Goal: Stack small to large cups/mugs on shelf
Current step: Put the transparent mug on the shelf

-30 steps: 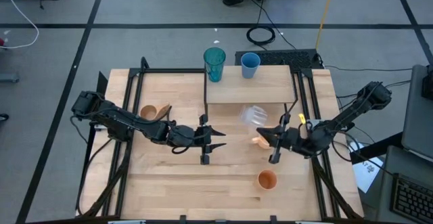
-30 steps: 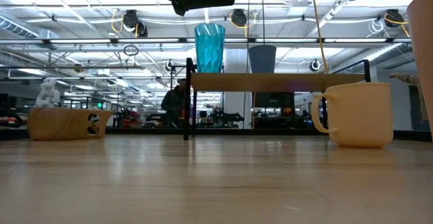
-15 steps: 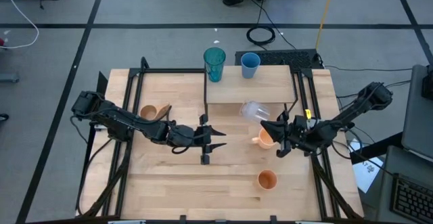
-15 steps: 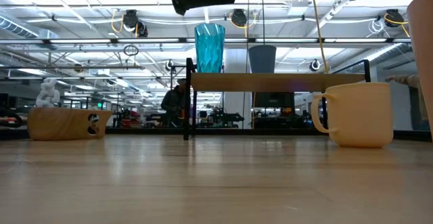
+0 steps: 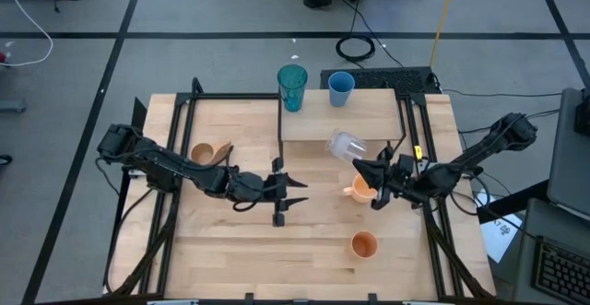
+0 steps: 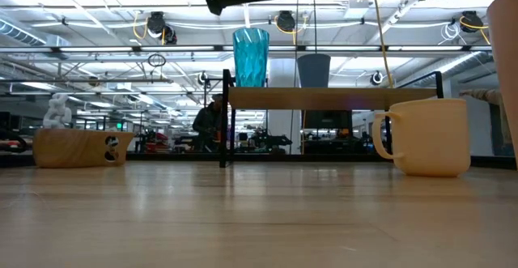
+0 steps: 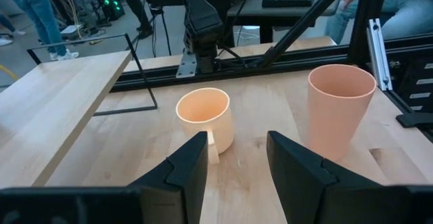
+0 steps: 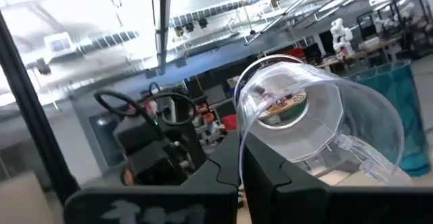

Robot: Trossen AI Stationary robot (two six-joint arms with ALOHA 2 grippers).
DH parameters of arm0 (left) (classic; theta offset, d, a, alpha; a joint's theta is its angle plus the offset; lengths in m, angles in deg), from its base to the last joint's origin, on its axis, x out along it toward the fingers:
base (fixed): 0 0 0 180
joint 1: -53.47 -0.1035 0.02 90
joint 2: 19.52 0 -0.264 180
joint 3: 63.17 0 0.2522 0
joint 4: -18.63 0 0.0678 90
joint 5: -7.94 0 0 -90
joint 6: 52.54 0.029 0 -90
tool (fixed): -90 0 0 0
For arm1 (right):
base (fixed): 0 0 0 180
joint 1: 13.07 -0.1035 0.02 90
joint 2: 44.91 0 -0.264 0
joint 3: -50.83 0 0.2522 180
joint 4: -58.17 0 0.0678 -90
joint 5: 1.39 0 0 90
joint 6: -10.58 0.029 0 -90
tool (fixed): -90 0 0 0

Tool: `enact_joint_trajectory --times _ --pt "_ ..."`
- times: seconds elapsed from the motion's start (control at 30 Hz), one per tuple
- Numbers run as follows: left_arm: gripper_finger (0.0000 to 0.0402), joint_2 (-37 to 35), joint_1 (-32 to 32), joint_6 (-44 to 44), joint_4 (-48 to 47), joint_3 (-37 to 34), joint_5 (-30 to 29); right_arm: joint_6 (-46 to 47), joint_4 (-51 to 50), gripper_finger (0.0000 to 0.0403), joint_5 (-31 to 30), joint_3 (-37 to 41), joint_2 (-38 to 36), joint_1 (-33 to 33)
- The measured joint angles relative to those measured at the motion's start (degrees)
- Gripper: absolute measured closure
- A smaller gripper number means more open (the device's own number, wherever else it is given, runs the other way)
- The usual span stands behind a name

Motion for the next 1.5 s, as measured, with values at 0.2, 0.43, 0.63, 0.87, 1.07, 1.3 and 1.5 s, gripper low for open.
enact_joint_trajectory --times 0.2,0.43,0.63,0.87,1.07,1.3,1.5 --pt "0.0247 0.0 0.0 0.1 0.2 0.0 0.0 -9.5 -5.9 0.0403 -5.2 0.0 -3.5 0.0" --pt "0.0247 0.0 0.0 0.1 0.2 0.0 0.0 -17.4 -10.7 0.0403 -13.3 0.0 -7.5 -0.1" --pt "0.0247 0.0 0.0 0.4 0.2 0.0 0.0 -17.7 -22.4 0.0403 -16.8 -5.6 -11.0 0.0" --pt "0.0247 0.0 0.1 0.4 0.2 0.0 0.0 -17.1 -43.4 0.0403 -21.4 -20.1 -11.7 1.2" --pt "0.0247 0.0 0.2 0.4 0.4 0.0 0.0 -17.2 -56.8 0.0403 -25.9 -32.2 -11.3 3.6" --pt "0.0247 0.0 0.3 0.6 0.8 0.0 0.0 -12.0 -66.3 0.0403 -25.6 -36.4 -9.9 5.1" --pt "0.0247 0.0 0.7 1.2 1.6 0.0 0.0 -6.2 -72.2 0.0403 -24.5 -34.7 -5.2 5.2"
